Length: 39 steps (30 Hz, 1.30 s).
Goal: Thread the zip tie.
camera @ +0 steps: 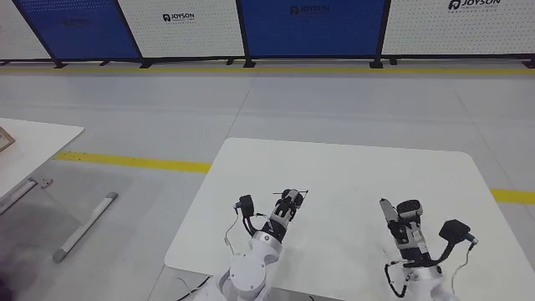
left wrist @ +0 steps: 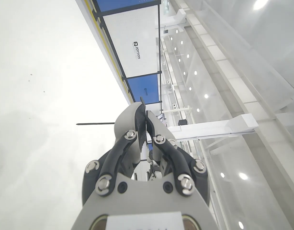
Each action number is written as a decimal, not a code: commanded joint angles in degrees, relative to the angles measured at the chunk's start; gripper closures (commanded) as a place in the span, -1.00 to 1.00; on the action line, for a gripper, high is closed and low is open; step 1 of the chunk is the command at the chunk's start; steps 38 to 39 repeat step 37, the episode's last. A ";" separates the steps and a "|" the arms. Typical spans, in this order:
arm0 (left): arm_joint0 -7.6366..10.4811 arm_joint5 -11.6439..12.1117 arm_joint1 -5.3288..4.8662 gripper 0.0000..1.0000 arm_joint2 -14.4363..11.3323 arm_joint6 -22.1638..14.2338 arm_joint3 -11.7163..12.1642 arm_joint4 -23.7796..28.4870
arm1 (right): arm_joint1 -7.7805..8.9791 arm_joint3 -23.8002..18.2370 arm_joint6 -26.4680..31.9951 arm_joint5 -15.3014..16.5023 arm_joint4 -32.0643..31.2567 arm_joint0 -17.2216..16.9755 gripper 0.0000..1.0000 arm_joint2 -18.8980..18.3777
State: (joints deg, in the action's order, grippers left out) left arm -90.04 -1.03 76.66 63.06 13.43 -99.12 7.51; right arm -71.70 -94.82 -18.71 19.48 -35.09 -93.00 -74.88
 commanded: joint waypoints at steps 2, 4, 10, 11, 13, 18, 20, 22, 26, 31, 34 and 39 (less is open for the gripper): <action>-0.03 0.02 0.13 1.00 0.33 1.48 0.21 0.37 | 0.64 -1.57 -1.51 0.00 3.66 -1.97 -1.00 -3.38; 0.12 0.05 0.21 1.00 0.44 2.00 0.42 0.55 | 0.94 -2.69 -2.03 0.00 7.02 -3.08 -1.00 -4.96; 0.52 -0.11 0.54 1.00 0.42 2.83 1.51 2.25 | 1.82 -4.41 -1.48 0.00 18.92 -4.91 -1.00 -8.87; 0.58 -0.17 0.57 1.00 0.43 3.04 1.61 2.17 | 1.90 -4.09 -1.74 0.00 19.89 -4.98 -1.00 -9.37; 0.66 -0.39 0.61 1.00 0.44 4.26 1.78 0.71 | 2.03 -3.26 -2.22 0.00 21.34 -4.97 -1.00 -9.98; 0.65 -0.42 0.68 1.00 -0.24 5.30 2.15 -1.70 | 2.01 -1.15 -2.94 0.00 21.45 -4.81 -1.00 -10.43; 0.65 -0.42 0.68 1.00 -0.24 5.30 2.15 -1.70 | 2.01 -1.15 -2.94 0.00 21.45 -4.81 -1.00 -10.43; 0.65 -0.42 0.68 1.00 -0.24 5.30 2.15 -1.70 | 2.01 -1.15 -2.94 0.00 21.45 -4.81 -1.00 -10.43; 0.65 -0.42 0.68 1.00 -0.24 5.30 2.15 -1.70 | 2.01 -1.15 -2.94 0.00 21.45 -4.81 -1.00 -10.43; 0.65 -0.42 0.68 1.00 -0.24 5.30 2.15 -1.70 | 2.01 -1.15 -2.94 0.00 21.45 -4.81 -1.00 -10.43; 0.65 -0.42 0.68 1.00 -0.24 5.30 2.15 -1.70 | 2.01 -1.15 -2.94 0.00 21.45 -4.81 -1.00 -10.43; 0.65 -0.42 0.68 1.00 -0.24 5.30 2.15 -1.70 | 2.01 -1.15 -2.94 0.00 21.45 -4.81 -1.00 -10.43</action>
